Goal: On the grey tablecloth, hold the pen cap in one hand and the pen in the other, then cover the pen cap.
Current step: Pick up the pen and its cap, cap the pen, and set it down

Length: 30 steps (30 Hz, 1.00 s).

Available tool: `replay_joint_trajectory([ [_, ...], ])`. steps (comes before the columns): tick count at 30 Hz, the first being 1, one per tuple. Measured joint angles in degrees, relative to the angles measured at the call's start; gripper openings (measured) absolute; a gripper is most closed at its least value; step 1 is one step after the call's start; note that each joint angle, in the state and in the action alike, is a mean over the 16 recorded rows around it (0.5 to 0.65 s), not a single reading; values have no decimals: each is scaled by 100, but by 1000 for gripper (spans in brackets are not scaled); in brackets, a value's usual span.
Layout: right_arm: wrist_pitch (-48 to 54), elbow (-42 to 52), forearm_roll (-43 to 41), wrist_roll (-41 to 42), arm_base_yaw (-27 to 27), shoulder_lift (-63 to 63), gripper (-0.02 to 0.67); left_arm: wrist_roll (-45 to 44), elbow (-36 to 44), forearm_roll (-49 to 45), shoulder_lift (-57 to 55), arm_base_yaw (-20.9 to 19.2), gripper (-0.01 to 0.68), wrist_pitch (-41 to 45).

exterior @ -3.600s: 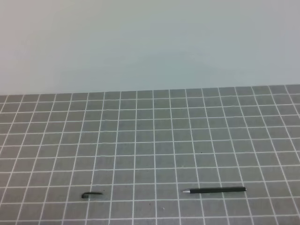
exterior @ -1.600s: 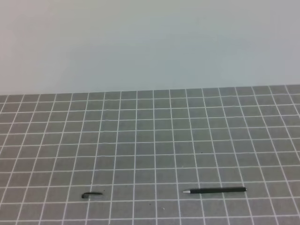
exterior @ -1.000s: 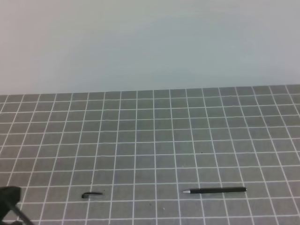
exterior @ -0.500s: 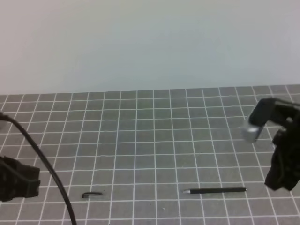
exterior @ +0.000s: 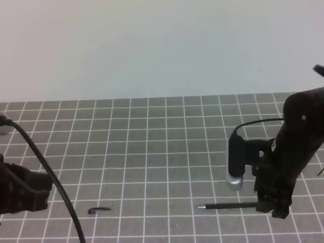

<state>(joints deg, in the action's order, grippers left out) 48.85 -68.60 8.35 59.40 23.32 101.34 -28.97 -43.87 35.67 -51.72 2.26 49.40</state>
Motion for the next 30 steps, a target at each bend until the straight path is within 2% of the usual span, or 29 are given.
replay_joint_trajectory([
  [8,-469,-25,-499,363,183,332,366,-137,0,104,0,0,-3,-38],
  [20,-370,-52,-712,318,192,751,325,-429,4,228,31,-1,-1,100],
  [25,-374,-61,-756,296,193,830,288,-496,5,247,43,-2,-1,143],
  [30,-391,-78,-878,292,194,852,216,-523,4,298,35,-1,-1,137],
])
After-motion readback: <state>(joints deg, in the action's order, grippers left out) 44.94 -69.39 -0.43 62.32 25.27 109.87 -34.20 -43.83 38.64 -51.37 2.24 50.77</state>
